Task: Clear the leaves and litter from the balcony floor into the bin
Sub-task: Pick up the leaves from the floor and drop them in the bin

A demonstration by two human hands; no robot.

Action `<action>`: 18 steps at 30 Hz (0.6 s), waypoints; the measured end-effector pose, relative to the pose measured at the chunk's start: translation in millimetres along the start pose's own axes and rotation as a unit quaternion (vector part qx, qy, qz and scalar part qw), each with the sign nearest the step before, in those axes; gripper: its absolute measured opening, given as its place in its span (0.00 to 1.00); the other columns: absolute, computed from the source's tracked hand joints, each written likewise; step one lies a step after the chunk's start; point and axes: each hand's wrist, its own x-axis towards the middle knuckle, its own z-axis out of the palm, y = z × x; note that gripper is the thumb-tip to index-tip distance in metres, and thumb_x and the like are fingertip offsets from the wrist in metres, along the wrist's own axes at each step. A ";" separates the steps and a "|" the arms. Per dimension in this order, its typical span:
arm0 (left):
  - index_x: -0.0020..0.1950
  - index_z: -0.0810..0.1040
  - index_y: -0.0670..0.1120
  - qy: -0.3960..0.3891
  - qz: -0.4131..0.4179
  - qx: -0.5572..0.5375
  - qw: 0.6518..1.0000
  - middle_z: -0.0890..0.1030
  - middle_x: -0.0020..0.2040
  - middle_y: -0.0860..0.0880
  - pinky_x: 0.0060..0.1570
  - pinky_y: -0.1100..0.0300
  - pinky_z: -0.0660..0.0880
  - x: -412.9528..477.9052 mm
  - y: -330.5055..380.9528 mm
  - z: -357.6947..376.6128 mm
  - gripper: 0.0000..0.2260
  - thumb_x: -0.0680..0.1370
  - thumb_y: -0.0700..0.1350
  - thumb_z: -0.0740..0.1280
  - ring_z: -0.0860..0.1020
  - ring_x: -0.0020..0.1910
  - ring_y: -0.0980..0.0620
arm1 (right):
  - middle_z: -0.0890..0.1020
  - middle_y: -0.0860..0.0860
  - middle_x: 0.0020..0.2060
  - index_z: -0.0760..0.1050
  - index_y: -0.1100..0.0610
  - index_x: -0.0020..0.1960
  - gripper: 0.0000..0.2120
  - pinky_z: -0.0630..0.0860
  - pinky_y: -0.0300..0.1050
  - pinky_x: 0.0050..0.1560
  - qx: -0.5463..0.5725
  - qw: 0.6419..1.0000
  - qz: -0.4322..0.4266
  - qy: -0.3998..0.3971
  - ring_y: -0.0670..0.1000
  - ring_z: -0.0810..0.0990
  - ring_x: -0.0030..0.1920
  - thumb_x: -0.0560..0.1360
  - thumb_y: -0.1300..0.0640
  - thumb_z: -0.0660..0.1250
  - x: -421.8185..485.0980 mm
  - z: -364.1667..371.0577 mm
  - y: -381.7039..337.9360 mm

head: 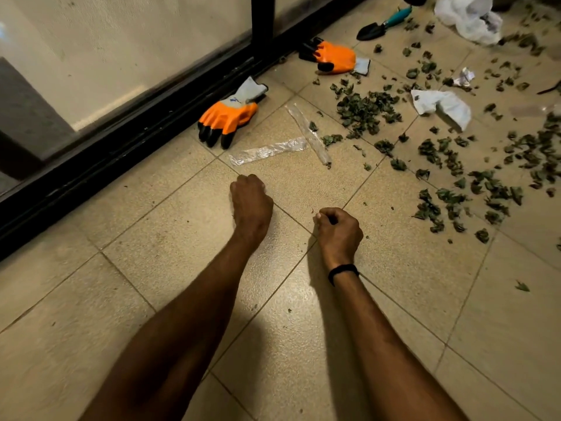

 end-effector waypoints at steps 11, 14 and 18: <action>0.51 0.81 0.49 0.001 -0.176 -0.224 0.958 0.83 0.48 0.51 0.50 0.50 0.80 -23.3 -25.5 -29.4 0.05 0.78 0.43 0.67 0.82 0.48 0.49 | 0.86 0.52 0.43 0.84 0.58 0.48 0.04 0.71 0.35 0.48 -0.039 0.993 0.049 0.100 0.47 0.79 0.43 0.75 0.62 0.72 6.7 -56.3 26.1; 0.51 0.83 0.51 -0.032 -0.126 -0.210 0.969 0.85 0.47 0.53 0.49 0.46 0.82 -33.4 -17.6 -22.4 0.06 0.77 0.45 0.67 0.83 0.46 0.48 | 0.86 0.54 0.44 0.84 0.60 0.48 0.04 0.70 0.35 0.47 -0.067 0.991 0.062 0.101 0.50 0.82 0.45 0.74 0.63 0.72 11.8 -71.9 35.4; 0.55 0.85 0.49 -0.061 -0.044 -0.166 0.983 0.86 0.51 0.50 0.55 0.51 0.80 -45.7 5.9 -5.9 0.09 0.79 0.43 0.67 0.84 0.50 0.48 | 0.86 0.54 0.42 0.85 0.61 0.47 0.04 0.69 0.34 0.45 -0.093 0.991 0.058 0.081 0.50 0.81 0.42 0.75 0.64 0.71 13.1 -83.0 38.5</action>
